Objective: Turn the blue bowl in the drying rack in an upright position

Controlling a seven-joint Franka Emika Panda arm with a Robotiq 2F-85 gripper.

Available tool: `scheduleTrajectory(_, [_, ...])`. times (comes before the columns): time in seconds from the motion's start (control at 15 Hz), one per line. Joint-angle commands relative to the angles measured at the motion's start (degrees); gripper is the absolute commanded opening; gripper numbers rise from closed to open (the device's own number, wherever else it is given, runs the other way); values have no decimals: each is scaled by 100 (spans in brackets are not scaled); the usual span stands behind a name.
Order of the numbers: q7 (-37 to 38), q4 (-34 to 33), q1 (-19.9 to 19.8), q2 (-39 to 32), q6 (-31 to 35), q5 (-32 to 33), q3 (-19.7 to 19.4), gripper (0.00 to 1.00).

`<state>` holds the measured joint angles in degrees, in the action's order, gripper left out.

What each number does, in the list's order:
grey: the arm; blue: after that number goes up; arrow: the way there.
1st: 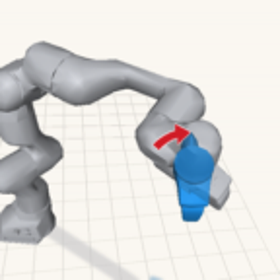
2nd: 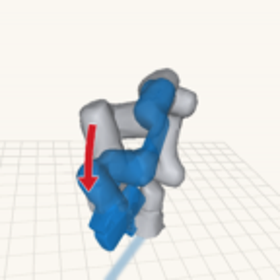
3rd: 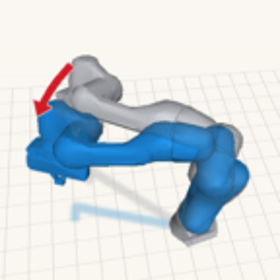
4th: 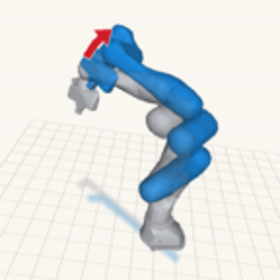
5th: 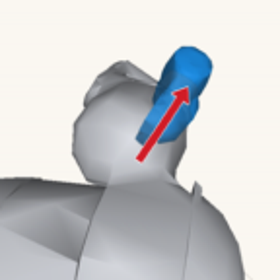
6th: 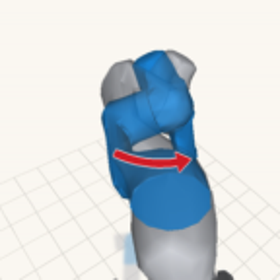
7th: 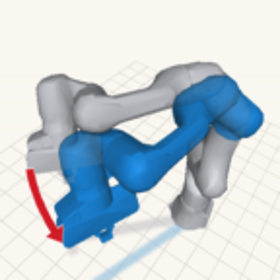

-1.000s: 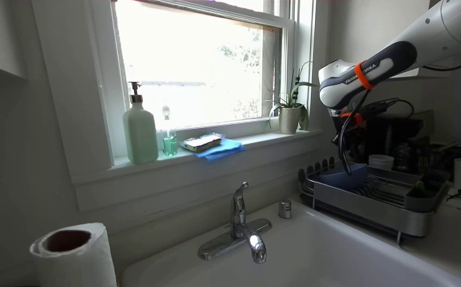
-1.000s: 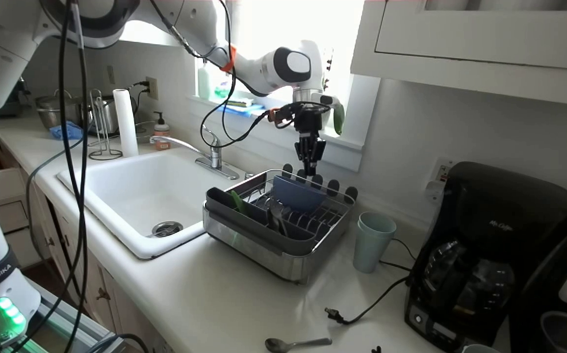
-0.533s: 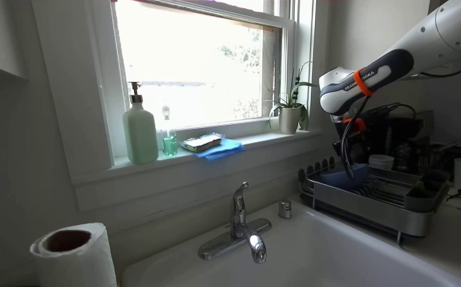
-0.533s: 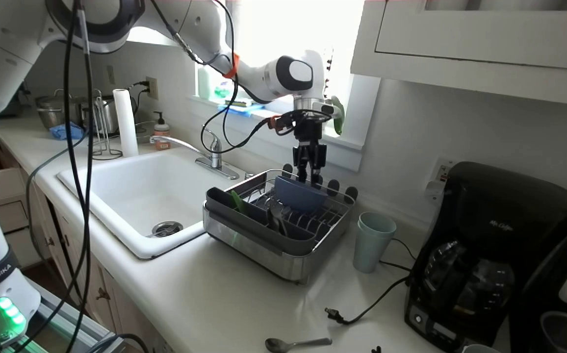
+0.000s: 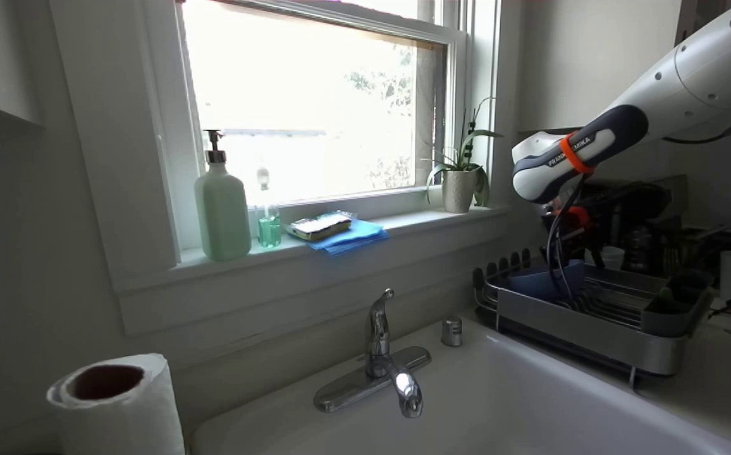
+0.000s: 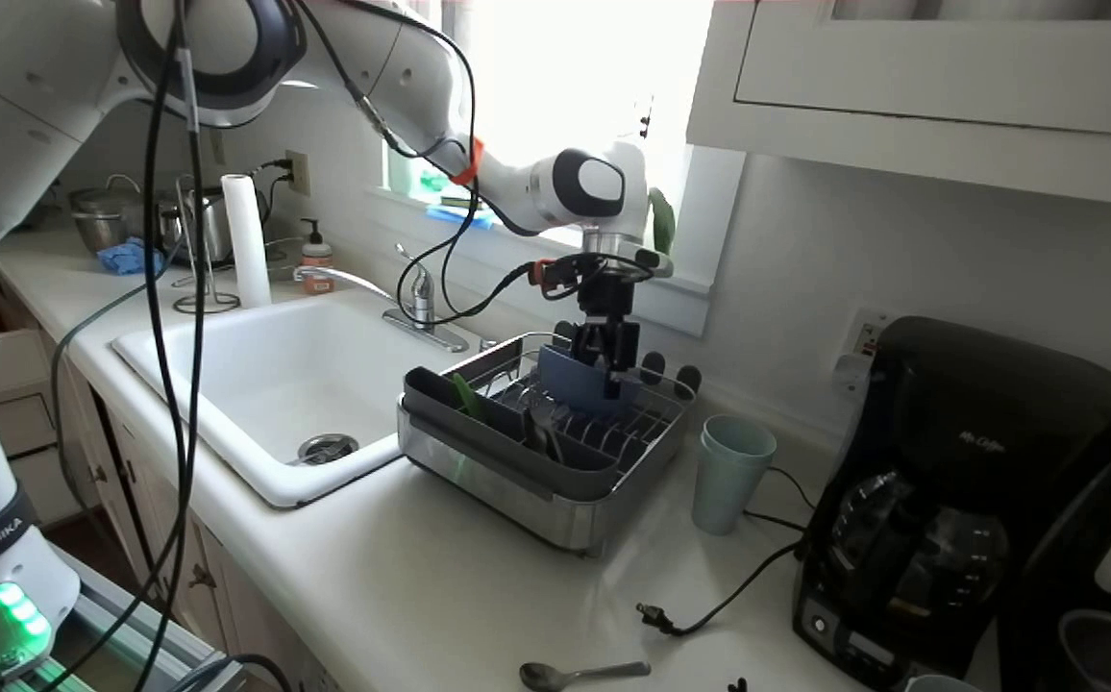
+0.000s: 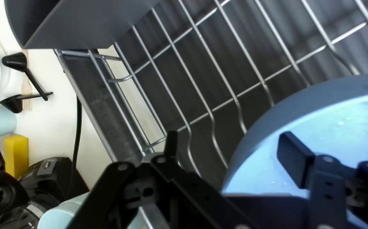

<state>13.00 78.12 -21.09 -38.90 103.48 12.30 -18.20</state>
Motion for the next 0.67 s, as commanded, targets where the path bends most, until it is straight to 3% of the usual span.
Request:
scheduleTrajectory(0.0, [-116, -253, -79, -148, -324, -188, 40, 51])
scheduleTrajectory(0.47, [-124, -104, 87, 146, -294, 25, -7, 3])
scheduleTrajectory(0.6, [-162, -58, 196, 302, -247, 211, -34, 0])
